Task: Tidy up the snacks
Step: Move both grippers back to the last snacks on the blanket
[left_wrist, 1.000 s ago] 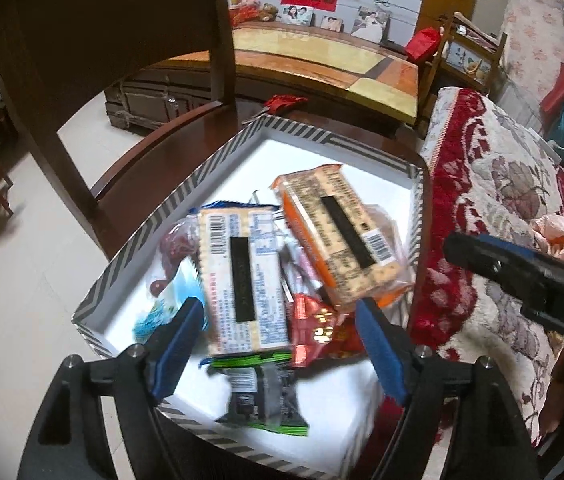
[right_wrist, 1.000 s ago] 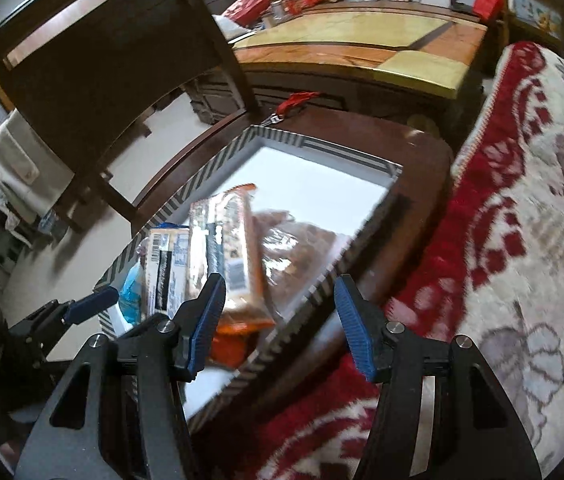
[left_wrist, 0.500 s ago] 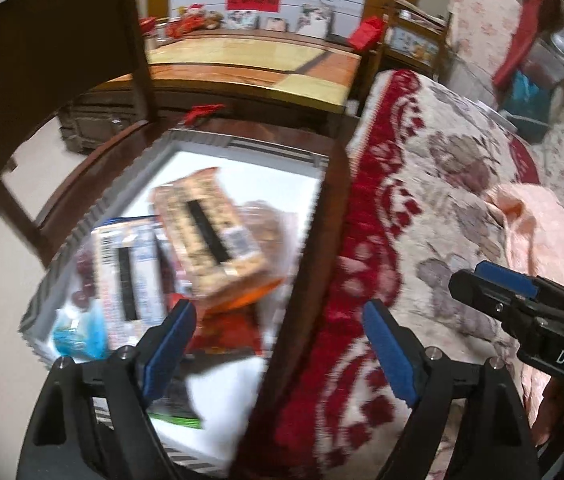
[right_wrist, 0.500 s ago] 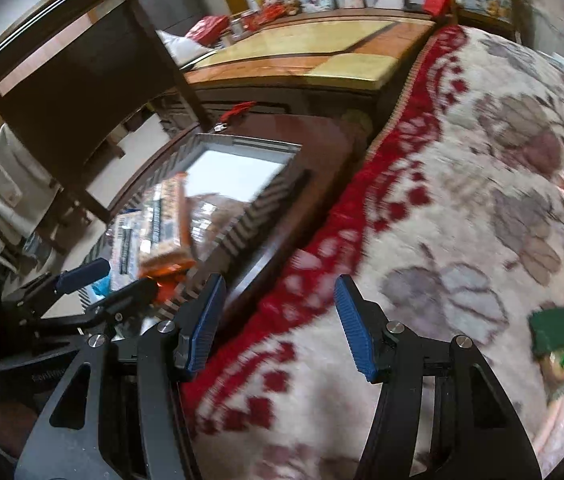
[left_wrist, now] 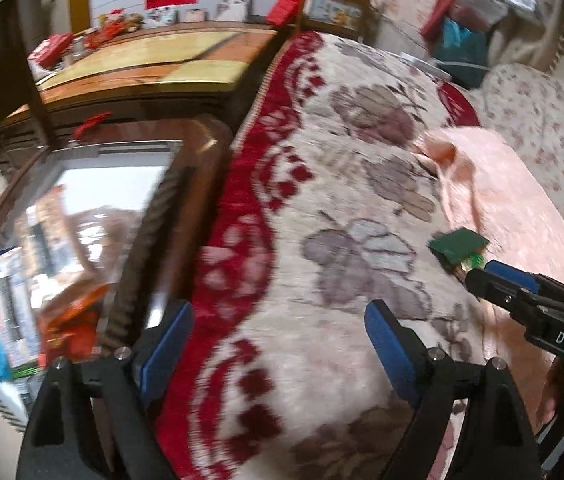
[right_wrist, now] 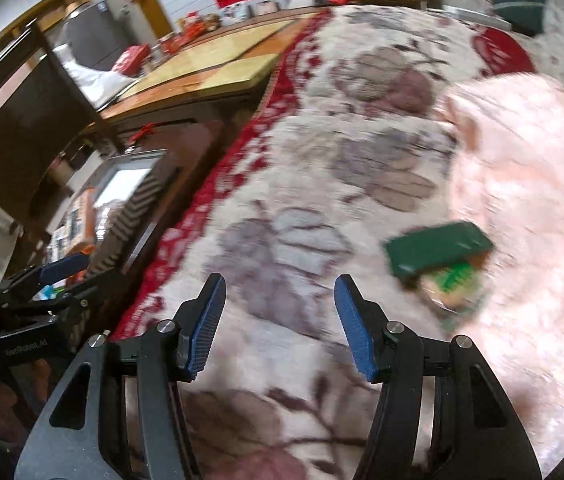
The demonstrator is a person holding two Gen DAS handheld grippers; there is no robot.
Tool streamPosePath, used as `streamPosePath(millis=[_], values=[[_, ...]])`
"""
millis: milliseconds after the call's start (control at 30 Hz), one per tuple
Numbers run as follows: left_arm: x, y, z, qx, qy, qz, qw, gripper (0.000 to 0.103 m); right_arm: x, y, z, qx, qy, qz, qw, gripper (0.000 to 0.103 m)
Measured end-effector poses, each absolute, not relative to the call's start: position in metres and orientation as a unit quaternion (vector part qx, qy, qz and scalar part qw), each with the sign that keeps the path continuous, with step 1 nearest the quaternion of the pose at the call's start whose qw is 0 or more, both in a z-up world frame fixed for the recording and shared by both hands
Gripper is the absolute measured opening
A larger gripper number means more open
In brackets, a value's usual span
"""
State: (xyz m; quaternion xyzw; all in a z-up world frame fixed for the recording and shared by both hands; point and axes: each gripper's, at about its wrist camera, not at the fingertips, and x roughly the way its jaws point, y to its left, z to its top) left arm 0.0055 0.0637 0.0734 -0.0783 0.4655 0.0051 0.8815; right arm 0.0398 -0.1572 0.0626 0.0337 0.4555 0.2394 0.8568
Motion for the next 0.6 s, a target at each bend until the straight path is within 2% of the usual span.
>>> streamPosePath(millis=[600], values=[[0.08,-0.032,0.055,-0.038,0.487,-0.151,0.86,0.089,0.046,-0.245,0.035,0.084,0.48,0.177,0.855,0.057]])
